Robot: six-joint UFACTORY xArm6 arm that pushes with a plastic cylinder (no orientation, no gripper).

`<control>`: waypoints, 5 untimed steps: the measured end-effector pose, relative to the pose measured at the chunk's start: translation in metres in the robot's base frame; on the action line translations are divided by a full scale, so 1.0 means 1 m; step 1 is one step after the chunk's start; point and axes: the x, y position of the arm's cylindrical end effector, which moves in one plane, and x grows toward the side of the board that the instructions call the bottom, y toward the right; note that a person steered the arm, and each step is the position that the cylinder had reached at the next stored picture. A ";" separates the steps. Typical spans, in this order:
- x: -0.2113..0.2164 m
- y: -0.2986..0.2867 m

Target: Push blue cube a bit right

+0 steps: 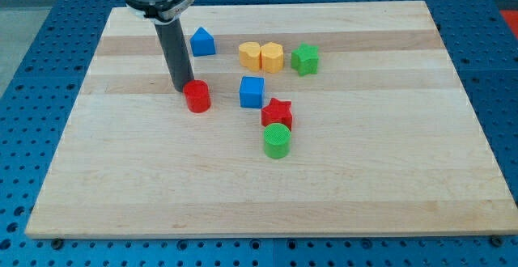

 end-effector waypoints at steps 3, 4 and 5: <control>-0.005 0.067; -0.011 0.106; -0.015 0.109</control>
